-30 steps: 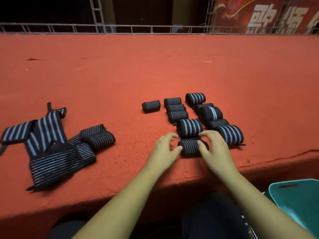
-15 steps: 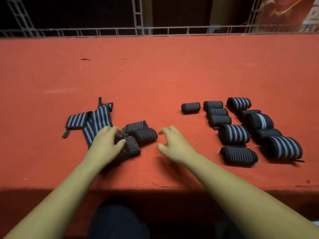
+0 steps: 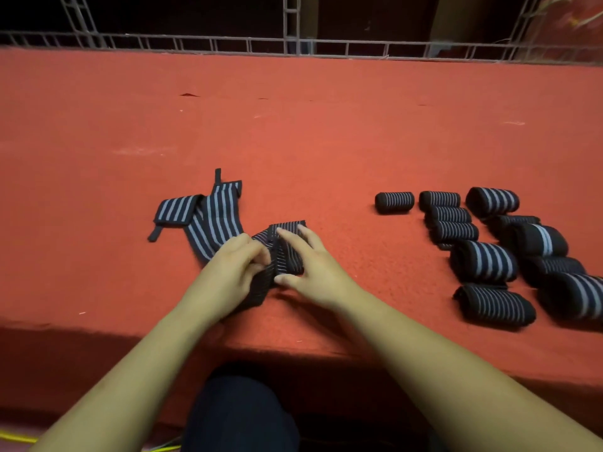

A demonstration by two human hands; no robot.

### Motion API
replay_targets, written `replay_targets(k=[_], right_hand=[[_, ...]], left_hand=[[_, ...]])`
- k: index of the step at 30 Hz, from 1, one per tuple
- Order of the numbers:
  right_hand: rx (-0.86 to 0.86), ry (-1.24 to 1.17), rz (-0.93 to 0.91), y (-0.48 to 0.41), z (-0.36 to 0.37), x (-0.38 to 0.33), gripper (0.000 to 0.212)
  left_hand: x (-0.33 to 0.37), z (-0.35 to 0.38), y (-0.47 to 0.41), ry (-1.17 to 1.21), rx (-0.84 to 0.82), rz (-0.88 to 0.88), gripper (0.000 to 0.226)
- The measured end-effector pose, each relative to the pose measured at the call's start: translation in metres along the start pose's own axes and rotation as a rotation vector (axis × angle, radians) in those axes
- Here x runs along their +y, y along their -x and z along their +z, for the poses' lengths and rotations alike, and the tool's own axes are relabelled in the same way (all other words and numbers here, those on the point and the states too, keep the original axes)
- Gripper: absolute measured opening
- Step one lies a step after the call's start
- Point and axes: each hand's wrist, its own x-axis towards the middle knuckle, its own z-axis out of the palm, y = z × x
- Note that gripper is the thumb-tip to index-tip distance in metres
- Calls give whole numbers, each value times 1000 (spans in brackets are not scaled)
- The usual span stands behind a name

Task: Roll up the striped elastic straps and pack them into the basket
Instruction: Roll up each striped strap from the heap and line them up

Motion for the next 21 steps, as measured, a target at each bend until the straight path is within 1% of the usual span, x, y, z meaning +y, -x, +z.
replay_targets(k=[2,3,6,7,10,12,15,16,17,19,21], right_hand=[[-77,33,-15,-6,-9,3,87],[-108,83,-16,-9,-13,5,83],[-141,274,5,-13,-16,14,56],[-139,335,7,-11,-16,17,45],[-99,446,-11,-6,-15,20,20],[-47,516,-92,0,-15,20,14],[9,649,-176,0,-18,22,18],[56,609,-162,-2,-21,22,17],[128,484,-122,-3,-26,19,13],[301,100,15,-7,-43,11,7],[421,-192,149,-7,-69,3,12]], left_hand=[[2,-1,-1,23,-22,5,29],[3,-1,-1,21,-18,13,29],[0,4,1,-53,-4,82,24],[0,6,2,-89,-4,63,27],[-4,14,6,-205,-27,-66,60],[-4,18,7,-281,-74,-114,70],[-1,24,7,-362,-98,-155,70],[-2,25,7,-381,-81,-168,68],[-3,26,6,-394,-56,-184,64],[-7,26,6,-403,-21,-230,59],[-12,26,6,-416,-27,-282,57]])
